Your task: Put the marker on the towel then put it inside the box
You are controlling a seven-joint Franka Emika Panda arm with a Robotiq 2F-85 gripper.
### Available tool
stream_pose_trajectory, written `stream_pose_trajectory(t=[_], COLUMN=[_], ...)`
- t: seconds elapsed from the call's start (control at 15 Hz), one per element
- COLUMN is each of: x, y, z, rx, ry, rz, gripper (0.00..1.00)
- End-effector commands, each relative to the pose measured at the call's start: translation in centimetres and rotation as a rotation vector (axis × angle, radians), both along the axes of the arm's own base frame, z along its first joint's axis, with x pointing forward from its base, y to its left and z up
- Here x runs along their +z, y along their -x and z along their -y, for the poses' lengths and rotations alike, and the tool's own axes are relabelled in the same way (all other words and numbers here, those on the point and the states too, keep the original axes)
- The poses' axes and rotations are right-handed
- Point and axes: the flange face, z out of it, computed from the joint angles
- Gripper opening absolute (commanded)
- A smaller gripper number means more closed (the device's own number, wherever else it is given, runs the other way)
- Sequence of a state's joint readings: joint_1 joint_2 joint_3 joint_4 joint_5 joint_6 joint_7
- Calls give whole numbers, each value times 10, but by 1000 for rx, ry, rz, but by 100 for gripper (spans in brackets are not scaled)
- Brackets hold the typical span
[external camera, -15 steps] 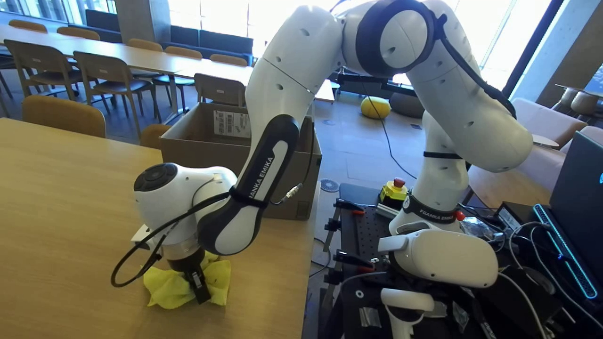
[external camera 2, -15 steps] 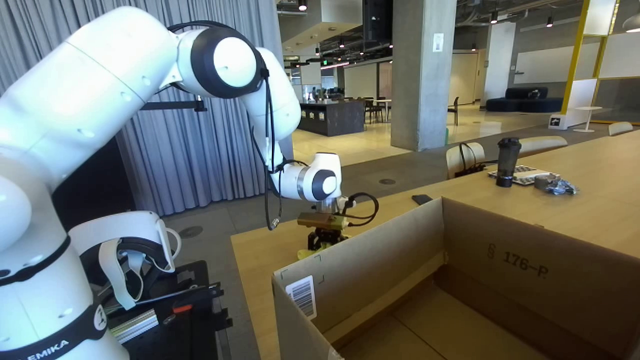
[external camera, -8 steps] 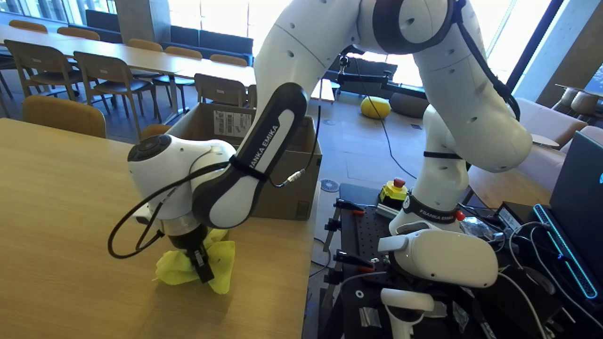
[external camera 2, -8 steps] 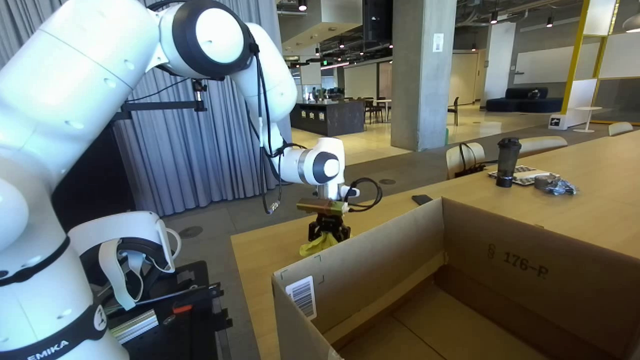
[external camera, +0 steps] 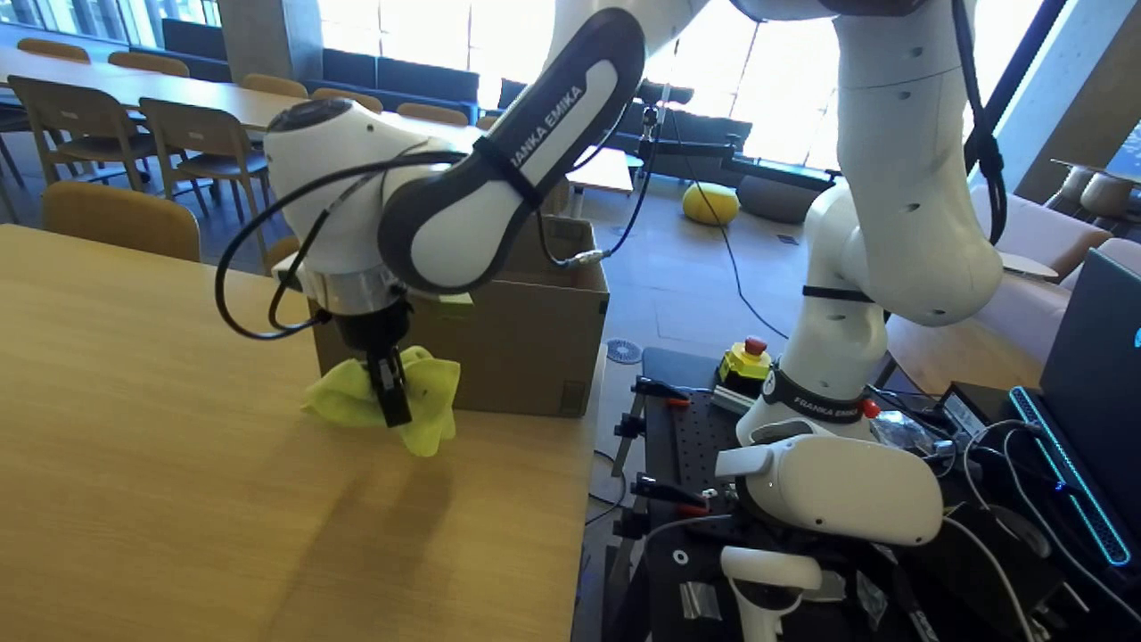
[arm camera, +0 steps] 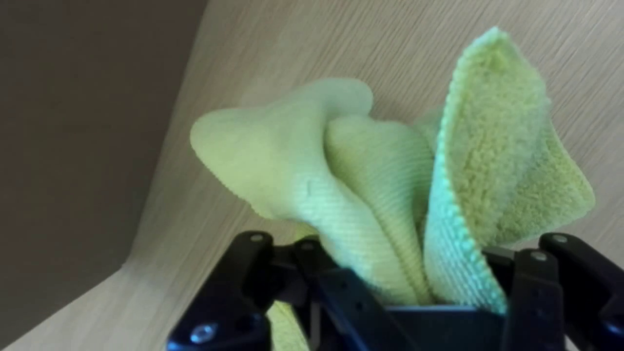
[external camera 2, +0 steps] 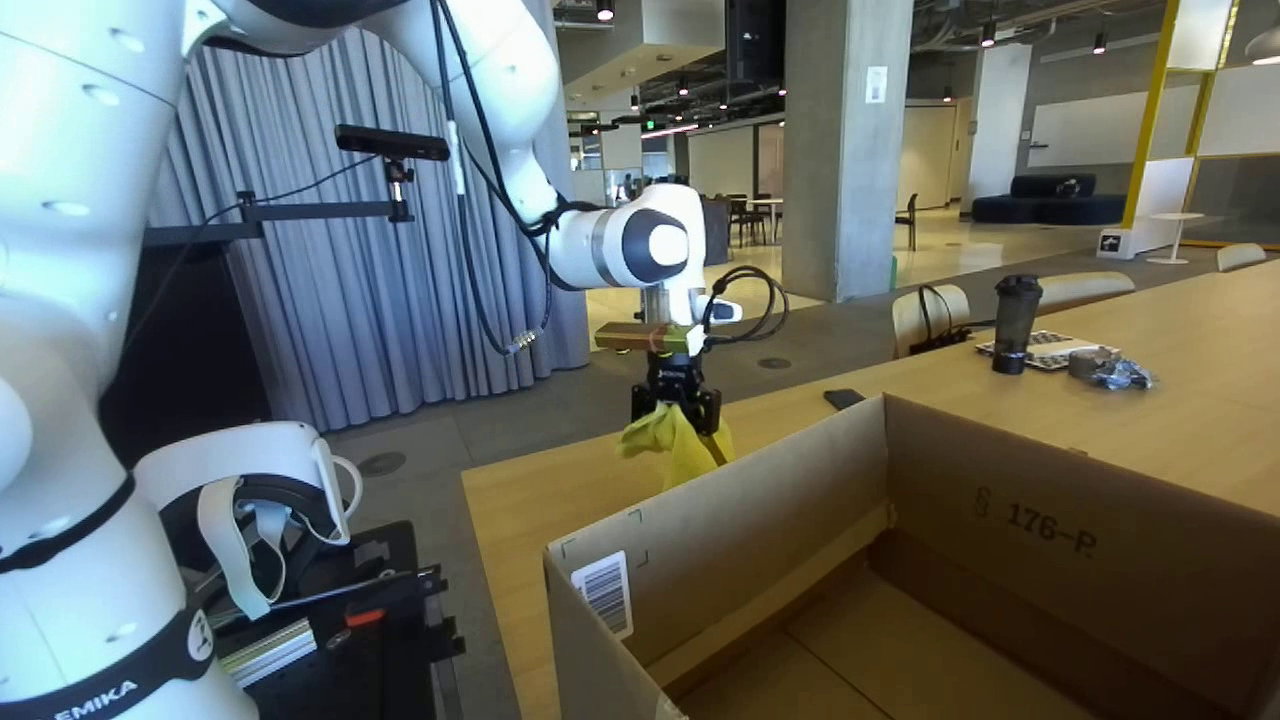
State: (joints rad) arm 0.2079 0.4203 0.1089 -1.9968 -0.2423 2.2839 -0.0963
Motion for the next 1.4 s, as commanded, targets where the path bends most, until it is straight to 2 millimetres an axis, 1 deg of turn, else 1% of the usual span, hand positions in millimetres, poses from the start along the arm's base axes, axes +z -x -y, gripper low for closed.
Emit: stream_pose_trajectory(t=[0.0,0.13,0.27,0.4,0.47,0.67,0.73,0.8,0.93,1.0,1.13,1.2,1.33], x=[73,109,150,182,202,239,247,253,257,254,240,231,206], y=[17,18,27,33,42,57,62,64,67,66,62,59,49], z=[32,48,72,89,103,136,150,160,188,201,229,248,273], rx=[-94,-152,-216,-290,-328,-451,-493,-529,-596,-634,-701,-730,-791], ry=[-3,-8,-21,-27,-34,-41,-43,-41,-51,-50,-53,-55,-51], rz=[60,107,157,208,229,280,289,294,286,279,255,243,220], gripper=[8,8,7,7,8,8,8,7,8,8,7,7,6])
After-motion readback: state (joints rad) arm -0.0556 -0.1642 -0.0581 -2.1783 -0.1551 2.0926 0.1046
